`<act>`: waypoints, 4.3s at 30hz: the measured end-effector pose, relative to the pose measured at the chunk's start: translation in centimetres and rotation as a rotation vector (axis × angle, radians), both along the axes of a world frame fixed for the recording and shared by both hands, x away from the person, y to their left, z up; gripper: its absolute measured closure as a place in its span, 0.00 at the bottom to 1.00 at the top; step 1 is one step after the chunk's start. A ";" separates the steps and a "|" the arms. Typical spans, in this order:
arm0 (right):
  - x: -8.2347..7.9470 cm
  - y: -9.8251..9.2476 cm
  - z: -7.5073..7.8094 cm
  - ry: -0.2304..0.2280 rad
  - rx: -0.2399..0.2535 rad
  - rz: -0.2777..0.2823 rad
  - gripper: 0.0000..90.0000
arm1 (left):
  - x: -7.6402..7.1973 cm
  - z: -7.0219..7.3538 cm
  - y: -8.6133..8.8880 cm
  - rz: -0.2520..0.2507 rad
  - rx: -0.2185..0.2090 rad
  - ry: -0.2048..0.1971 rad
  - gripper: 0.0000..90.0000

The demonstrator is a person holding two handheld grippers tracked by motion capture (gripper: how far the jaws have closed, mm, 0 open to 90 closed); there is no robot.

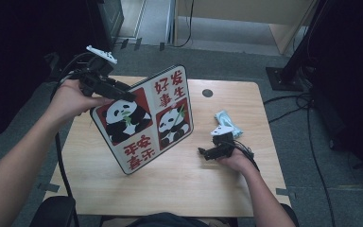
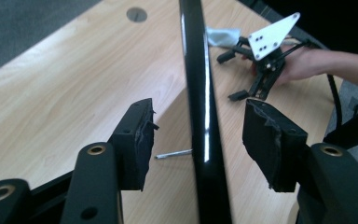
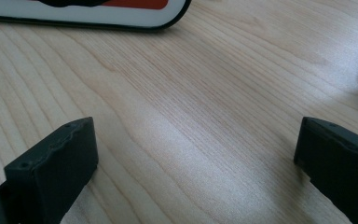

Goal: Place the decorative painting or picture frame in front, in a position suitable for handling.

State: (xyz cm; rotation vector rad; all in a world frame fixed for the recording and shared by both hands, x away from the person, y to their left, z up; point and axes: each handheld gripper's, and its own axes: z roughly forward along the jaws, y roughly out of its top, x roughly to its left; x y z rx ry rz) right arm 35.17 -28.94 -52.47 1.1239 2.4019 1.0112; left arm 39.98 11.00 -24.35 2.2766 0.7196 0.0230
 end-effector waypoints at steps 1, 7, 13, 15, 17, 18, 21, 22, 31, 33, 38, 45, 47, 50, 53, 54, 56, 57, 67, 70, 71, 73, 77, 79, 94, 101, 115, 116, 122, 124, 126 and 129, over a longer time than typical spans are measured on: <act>0.0 0.0 0.0 0.000 0.000 0.000 0.00 | -0.1 0.1 0.1 -0.002 -0.002 -0.009 0.47; 0.0 0.0 0.0 0.000 0.000 0.000 0.00 | -1.0 0.1 0.9 -0.015 -0.013 -0.049 0.44; 0.0 0.0 0.0 -0.001 0.000 0.001 0.00 | -1.5 -0.7 1.8 -0.026 -0.034 -0.081 0.41; 0.0 0.0 0.0 -0.001 0.000 0.001 0.00 | -1.5 -0.9 2.1 -0.021 -0.040 -0.081 0.41; 0.0 0.0 0.0 0.000 0.000 0.000 0.00 | -1.7 -1.2 2.5 -0.012 -0.046 -0.080 0.40; 0.0 0.0 0.0 0.000 0.001 0.000 0.00 | -1.7 -1.4 2.7 -0.010 -0.049 -0.082 0.40; 0.0 0.0 0.0 0.000 0.001 -0.001 0.00 | -1.8 -2.0 3.4 -0.004 -0.078 -0.065 0.40; 0.0 0.0 0.0 0.001 0.001 -0.004 0.00 | -1.9 -2.3 3.6 0.001 -0.084 -0.064 0.40; -0.3 0.0 0.0 0.001 0.002 -0.051 0.00 | -3.2 -4.2 5.6 0.037 -0.125 -0.075 0.42; -0.4 -0.1 0.0 0.001 0.001 -0.065 0.00 | -3.5 -4.6 5.8 0.042 -0.126 -0.079 0.43; -0.5 -0.1 0.0 -0.001 0.004 -0.078 0.00 | -4.1 -5.6 6.1 0.046 -0.125 -0.085 0.43; -0.6 -0.2 0.0 -0.003 0.006 -0.127 0.00 | -4.9 -7.3 6.5 0.067 -0.135 -0.082 0.43; -0.6 -0.2 0.0 -0.001 0.008 -0.129 0.00 | -5.2 -7.7 6.5 0.070 -0.135 -0.084 0.43; -0.6 -0.2 0.0 -0.001 0.009 -0.129 0.00 | -5.5 -8.3 6.6 0.081 -0.134 -0.087 0.43; -0.6 -0.2 0.0 -0.002 0.005 -0.126 0.00 | -5.6 -9.2 6.6 0.091 -0.137 -0.076 0.43; -0.6 -0.2 0.0 -0.002 0.006 -0.127 0.00 | -5.7 -9.4 6.6 0.090 -0.136 -0.073 0.43; -0.6 -0.2 0.0 -0.001 0.006 -0.127 0.00 | -5.8 -10.0 6.5 0.091 -0.137 -0.065 0.44; -0.6 -0.2 0.0 -0.001 0.006 -0.127 0.00 | -5.9 -10.3 6.4 0.091 -0.136 -0.064 0.44; -0.3 0.0 0.0 -0.002 0.008 -0.149 0.00 | -6.5 -12.7 6.2 0.100 -0.174 -0.056 0.51; -0.3 0.0 0.0 0.000 0.007 -0.152 0.00 | -6.7 -13.1 6.1 0.098 -0.194 -0.057 0.52; -0.3 0.0 0.0 -0.001 0.007 -0.151 0.00 | -6.8 -13.3 6.0 0.102 -0.195 -0.056 0.52; -0.2 -0.1 0.0 -0.003 0.008 -0.147 0.00 | -6.8 -13.6 6.0 0.104 -0.201 -0.051 0.52; -0.1 -0.4 0.4 -0.010 0.018 -0.154 0.18 | -7.0 -13.9 6.0 0.109 -0.177 -0.058 0.51; 0.1 -0.5 0.6 0.000 0.022 -0.156 0.20 | -7.0 -13.9 6.2 0.120 -0.180 -0.045 0.61; 1.1 -2.4 3.9 -0.004 0.056 -0.184 0.28 | -7.5 -14.5 6.3 0.118 -0.193 -0.030 0.75; 2.1 -3.9 5.1 -0.016 0.080 -0.208 0.37 | -7.7 -14.4 6.4 0.125 -0.215 -0.024 0.84; 5.9 -6.6 3.9 0.019 0.040 -0.253 0.49 | -8.1 -14.5 6.4 0.123 -0.228 -0.016 0.86; 6.2 -6.7 3.6 0.020 0.033 -0.253 0.49 | -8.0 -14.5 6.4 0.122 -0.228 -0.013 0.86; 7.0 -7.0 2.5 0.060 0.025 -0.260 0.52 | -8.0 -14.6 6.5 0.132 -0.233 -0.014 0.86; 7.0 -7.0 2.2 0.064 0.011 -0.262 0.52 | -8.0 -14.6 6.4 0.130 -0.228 -0.021 0.86; 7.0 -7.1 2.1 0.060 -0.007 -0.260 0.53 | -8.0 -14.6 6.5 0.130 -0.228 -0.022 0.86; 6.9 -7.1 1.9 0.051 -0.012 -0.262 0.56 | -8.0 -14.6 6.5 0.132 -0.229 -0.020 0.86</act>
